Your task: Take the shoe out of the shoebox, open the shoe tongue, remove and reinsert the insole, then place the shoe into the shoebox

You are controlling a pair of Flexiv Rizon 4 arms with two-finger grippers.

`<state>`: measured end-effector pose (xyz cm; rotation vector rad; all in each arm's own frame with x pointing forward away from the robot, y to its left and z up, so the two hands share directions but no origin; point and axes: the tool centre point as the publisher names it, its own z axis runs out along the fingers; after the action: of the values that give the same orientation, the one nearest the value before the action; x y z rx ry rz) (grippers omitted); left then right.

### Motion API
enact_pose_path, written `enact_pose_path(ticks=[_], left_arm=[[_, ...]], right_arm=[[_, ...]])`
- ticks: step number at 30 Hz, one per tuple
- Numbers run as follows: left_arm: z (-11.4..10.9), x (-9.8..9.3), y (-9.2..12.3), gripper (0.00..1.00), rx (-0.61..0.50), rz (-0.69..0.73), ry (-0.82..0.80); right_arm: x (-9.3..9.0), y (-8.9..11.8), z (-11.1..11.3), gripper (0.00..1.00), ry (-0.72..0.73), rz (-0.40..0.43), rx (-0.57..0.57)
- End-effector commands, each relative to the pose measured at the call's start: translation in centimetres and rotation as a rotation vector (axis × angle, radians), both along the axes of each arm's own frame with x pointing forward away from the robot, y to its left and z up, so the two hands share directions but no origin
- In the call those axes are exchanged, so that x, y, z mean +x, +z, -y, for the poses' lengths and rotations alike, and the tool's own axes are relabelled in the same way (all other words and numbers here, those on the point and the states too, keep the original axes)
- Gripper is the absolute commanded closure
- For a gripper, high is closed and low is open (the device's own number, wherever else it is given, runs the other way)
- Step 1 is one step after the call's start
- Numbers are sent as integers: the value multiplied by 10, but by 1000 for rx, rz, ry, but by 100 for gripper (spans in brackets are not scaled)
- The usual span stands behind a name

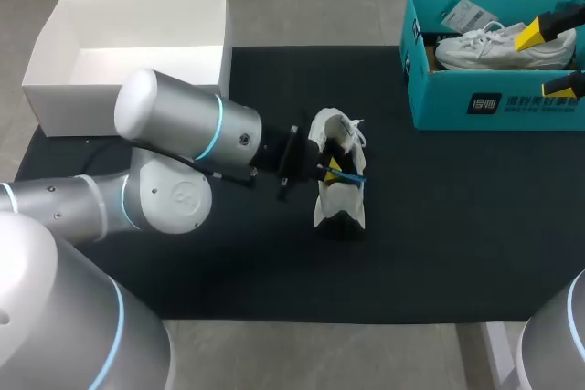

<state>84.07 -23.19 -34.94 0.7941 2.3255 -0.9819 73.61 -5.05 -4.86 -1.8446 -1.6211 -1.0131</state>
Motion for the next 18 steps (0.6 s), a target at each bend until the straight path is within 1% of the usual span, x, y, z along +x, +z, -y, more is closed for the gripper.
enact_pose_path(ticks=[1, 9, 15, 18], left_arm=[[10, 8, -7, 100, 0, 19, 14], [7, 25, -17, 100, 42, 105, -5], [0, 31, -21, 100, 51, 111, 24], [-1, 29, -20, 100, 36, 84, 43]], right_arm=[[2, 0, -1, 0, 1, -2, -2], [2, 0, -1, 0, 1, -2, -2], [2, 0, -1, 0, 1, -2, -2], [2, 0, -1, 0, 1, -2, -2]])
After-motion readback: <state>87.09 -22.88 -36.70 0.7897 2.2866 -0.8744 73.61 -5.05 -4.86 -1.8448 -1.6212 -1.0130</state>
